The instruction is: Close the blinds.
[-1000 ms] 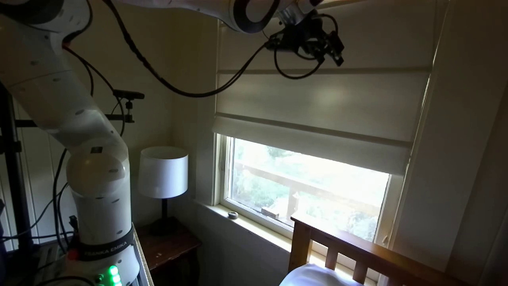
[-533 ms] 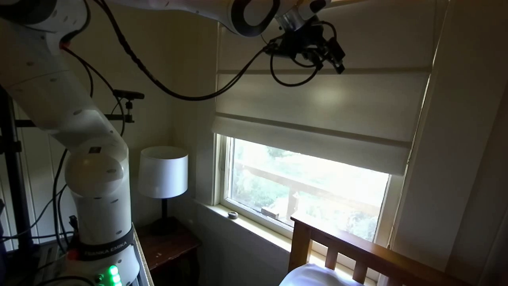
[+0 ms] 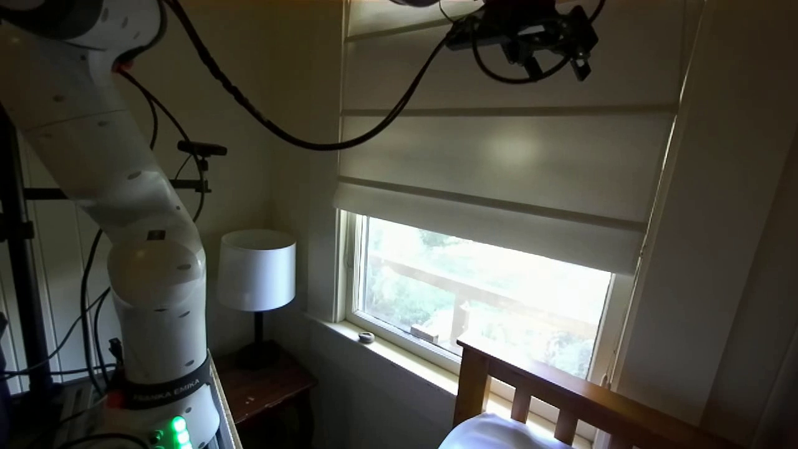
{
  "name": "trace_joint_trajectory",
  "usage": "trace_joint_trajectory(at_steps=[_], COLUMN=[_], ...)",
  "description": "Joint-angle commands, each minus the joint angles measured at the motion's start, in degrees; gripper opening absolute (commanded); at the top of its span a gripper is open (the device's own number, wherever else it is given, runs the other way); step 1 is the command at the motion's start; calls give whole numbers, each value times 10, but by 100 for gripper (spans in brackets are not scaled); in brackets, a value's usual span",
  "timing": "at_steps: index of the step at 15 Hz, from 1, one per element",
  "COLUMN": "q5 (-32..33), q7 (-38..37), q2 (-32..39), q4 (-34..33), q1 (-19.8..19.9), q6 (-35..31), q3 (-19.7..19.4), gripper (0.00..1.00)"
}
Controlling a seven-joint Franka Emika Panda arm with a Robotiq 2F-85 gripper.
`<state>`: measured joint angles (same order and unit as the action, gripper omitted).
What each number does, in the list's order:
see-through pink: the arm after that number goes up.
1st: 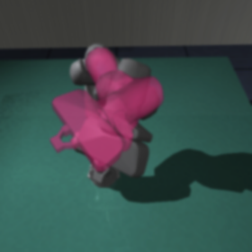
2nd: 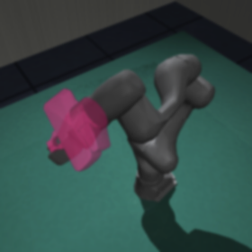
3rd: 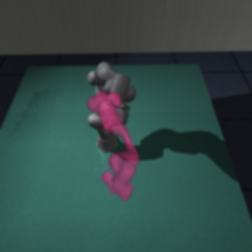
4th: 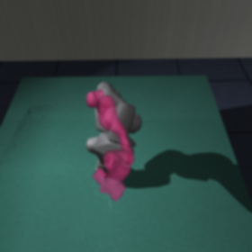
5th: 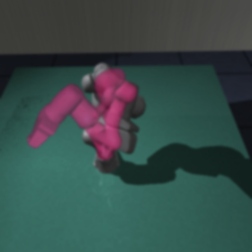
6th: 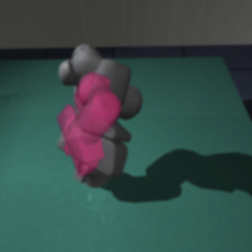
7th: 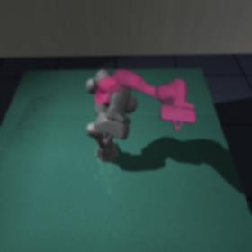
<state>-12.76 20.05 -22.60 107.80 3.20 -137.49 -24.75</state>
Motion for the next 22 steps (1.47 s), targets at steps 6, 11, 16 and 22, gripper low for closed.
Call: trace_joint_trajectory(at_steps=[6,11,16,22], q5=[-38,-45,-171,-368], q7=[102,98,237,379], q2=[94,126,250,378], q4=[-138,-162,-305,-476], q1=[17,32,69,111], q6=[168,126,96,139], q3=[-18,-25,-72,-95], gripper=[100,100,100,100])
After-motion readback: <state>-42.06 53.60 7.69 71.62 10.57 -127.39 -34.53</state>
